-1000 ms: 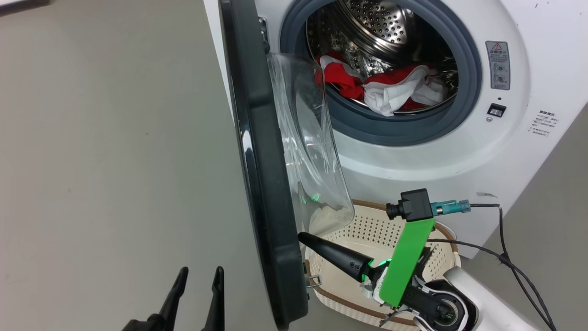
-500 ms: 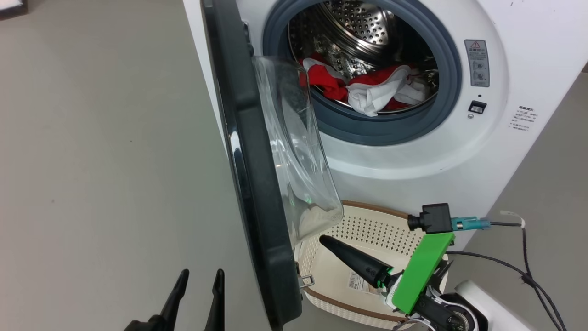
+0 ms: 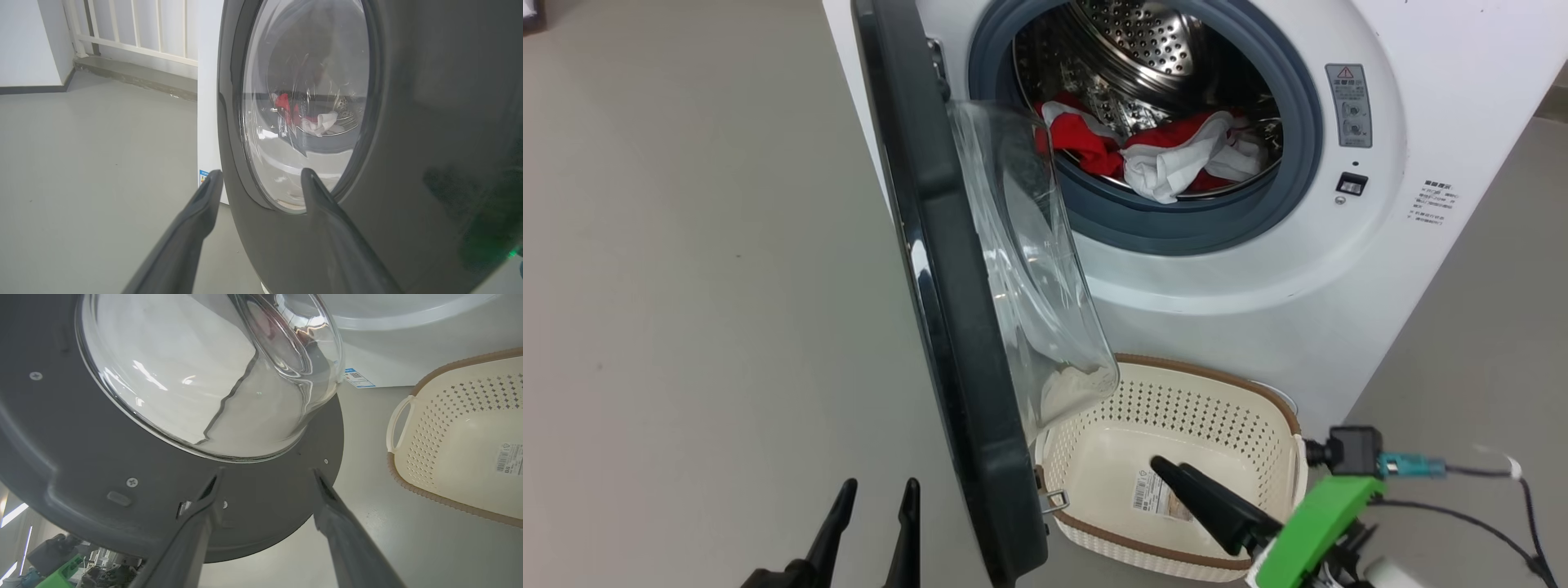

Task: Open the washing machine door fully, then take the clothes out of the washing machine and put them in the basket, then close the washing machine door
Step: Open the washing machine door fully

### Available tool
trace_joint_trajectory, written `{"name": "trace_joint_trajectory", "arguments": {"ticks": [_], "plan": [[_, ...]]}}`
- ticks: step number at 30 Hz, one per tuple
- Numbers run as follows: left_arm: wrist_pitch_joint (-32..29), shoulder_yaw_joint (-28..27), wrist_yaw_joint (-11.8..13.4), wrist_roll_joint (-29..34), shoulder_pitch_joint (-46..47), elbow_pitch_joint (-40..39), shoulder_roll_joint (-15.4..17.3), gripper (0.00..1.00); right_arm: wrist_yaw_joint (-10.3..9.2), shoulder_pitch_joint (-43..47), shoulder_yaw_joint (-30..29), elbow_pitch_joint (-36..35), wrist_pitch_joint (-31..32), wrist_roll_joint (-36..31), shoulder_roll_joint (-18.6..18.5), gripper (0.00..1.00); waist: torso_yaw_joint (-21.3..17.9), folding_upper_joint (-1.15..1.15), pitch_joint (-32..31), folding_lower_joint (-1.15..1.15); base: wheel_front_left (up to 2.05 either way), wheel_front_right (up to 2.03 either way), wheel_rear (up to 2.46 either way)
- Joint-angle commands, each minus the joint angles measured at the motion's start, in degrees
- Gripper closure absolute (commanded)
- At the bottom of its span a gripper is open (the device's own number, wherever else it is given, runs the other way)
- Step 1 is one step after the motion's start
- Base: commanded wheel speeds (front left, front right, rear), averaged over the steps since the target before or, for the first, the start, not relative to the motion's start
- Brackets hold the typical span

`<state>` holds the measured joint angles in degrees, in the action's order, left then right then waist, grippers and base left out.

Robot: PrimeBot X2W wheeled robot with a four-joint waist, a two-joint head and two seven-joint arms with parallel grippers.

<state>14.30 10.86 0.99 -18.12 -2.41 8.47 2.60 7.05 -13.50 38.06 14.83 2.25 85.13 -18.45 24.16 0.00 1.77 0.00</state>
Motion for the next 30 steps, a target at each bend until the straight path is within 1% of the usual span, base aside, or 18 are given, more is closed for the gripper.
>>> {"name": "trace_joint_trajectory", "arguments": {"ticks": [1,9,10,15,18,20,24,26,30], "plan": [[0.7,-2.1,-0.1,0.3,1.2,-1.1,0.3,0.00,0.44,0.6,1.0,-0.8,-1.6,-0.4,-0.8,0.00,0.0,0.00,-0.1,0.00,0.00,0.00,0.00],[0.7,-2.4,-0.1,0.4,0.8,-1.1,0.3,0.00,0.44,2.8,3.3,3.2,-11.2,-2.9,-3.0,0.00,-0.3,0.00,-0.7,0.00,0.00,0.00,0.00],[0.7,-2.4,-0.1,0.4,0.8,-1.1,0.3,0.00,0.44,2.8,3.3,3.2,-11.2,-2.9,-3.0,0.00,-0.3,0.00,-0.7,0.00,0.00,0.00,0.00],[0.7,-2.6,-0.1,0.5,0.5,-1.1,0.3,0.00,0.44,3.1,4.0,6.0,-15.8,-4.6,-4.3,0.00,-0.4,0.00,-1.0,0.00,0.00,0.00,0.00],[0.7,-2.7,-0.2,0.6,0.4,-1.1,0.3,0.00,0.44,3.0,3.7,7.2,-16.9,-6.9,-4.8,0.00,-0.6,0.00,-1.2,0.00,0.00,0.00,0.00],[0.7,-2.8,-0.2,0.6,0.3,-1.1,0.3,0.00,0.44,2.8,2.7,7.8,-17.2,-9.9,-5.1,0.00,-0.7,0.00,-1.3,0.00,0.00,0.00,0.00],[0.7,-2.9,-0.2,0.6,0.2,-1.2,0.3,0.00,0.44,4.4,-4.6,7.6,-17.2,-19.3,-3.5,0.00,-0.9,0.00,-1.3,0.00,0.00,0.00,0.00],[0.7,-2.9,-0.2,0.6,0.2,-1.2,0.3,0.00,0.44,5.7,-7.4,7.1,-17.2,-24.3,-2.6,0.00,-0.9,0.00,-1.3,0.00,0.00,0.00,0.00],[0.7,-3.0,-0.3,0.7,0.2,-1.2,0.3,0.00,0.44,8.0,-10.8,6.9,-17.2,-35.5,-1.4,0.00,-1.0,0.00,-1.4,0.00,0.00,0.00,0.00]]}}
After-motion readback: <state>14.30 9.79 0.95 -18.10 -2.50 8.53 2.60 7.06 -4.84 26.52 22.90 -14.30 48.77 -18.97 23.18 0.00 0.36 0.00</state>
